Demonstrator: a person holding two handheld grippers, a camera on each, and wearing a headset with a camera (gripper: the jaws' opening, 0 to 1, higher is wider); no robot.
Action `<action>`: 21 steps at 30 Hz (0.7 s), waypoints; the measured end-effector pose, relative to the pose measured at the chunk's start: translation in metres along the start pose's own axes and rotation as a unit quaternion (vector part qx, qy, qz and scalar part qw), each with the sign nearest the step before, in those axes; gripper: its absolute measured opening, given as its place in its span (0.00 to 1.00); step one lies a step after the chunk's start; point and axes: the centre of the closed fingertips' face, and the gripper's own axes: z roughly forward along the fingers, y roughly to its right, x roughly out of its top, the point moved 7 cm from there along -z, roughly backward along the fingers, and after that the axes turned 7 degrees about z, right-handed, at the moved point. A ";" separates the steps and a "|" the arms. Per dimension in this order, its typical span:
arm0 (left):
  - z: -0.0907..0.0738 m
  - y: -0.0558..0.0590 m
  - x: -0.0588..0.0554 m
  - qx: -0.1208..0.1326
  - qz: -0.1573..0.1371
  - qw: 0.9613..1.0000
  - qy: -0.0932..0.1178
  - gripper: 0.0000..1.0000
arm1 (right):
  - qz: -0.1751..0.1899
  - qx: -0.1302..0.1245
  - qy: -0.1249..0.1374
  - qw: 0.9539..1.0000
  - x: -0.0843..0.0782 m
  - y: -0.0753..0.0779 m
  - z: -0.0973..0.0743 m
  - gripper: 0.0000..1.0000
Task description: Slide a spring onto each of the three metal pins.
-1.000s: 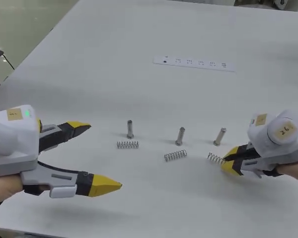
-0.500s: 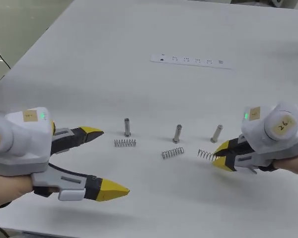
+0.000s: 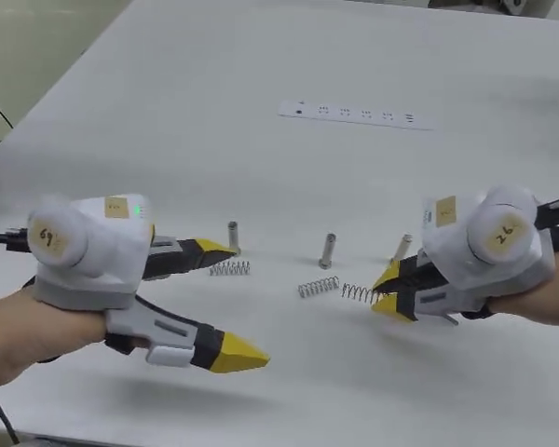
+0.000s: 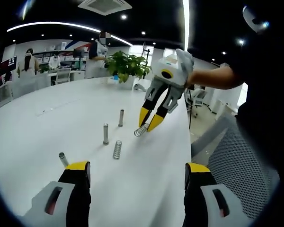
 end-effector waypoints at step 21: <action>0.050 0.001 0.018 -0.051 0.013 0.998 0.031 0.42 | -0.028 0.023 0.015 0.999 0.020 -0.021 0.001 0.08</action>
